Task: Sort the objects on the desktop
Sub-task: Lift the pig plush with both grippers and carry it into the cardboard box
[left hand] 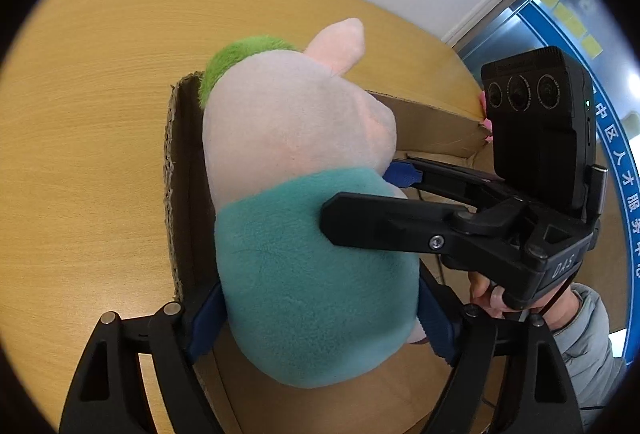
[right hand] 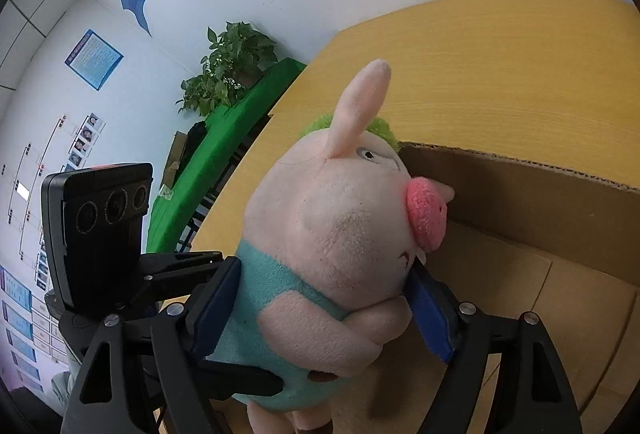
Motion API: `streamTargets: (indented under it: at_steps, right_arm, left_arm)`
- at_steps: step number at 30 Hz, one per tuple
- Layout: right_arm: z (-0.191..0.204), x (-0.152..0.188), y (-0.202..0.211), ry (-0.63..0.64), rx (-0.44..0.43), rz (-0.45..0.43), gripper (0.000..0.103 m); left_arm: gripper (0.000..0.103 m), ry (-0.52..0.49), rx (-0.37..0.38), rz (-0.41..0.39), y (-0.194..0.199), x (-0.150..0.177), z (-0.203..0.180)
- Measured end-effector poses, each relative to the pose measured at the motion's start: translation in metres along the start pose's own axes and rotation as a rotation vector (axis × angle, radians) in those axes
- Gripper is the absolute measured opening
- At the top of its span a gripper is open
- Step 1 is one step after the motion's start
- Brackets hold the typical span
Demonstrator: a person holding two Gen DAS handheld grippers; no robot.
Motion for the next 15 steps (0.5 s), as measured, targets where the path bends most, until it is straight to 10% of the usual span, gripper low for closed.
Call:
streamTargets:
  at_steps: [15]
  right_arm:
    - [0.004,0.012,-0.023,-0.056,0.031,0.033,0.075]
  left_arm:
    - [0.086,-0.001,-0.087,-0.01,0.025,0.054,0.024]
Point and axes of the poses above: each gripper's, at about its wrist camera, not at the fingertips, and y roughly against the way its jaws point, z to its left, x to its underside, the point moved 2 cm from there along -y, roughly the way its jaws point, and after that the axes turned 10 degrees about y, right-handed, at the moved point
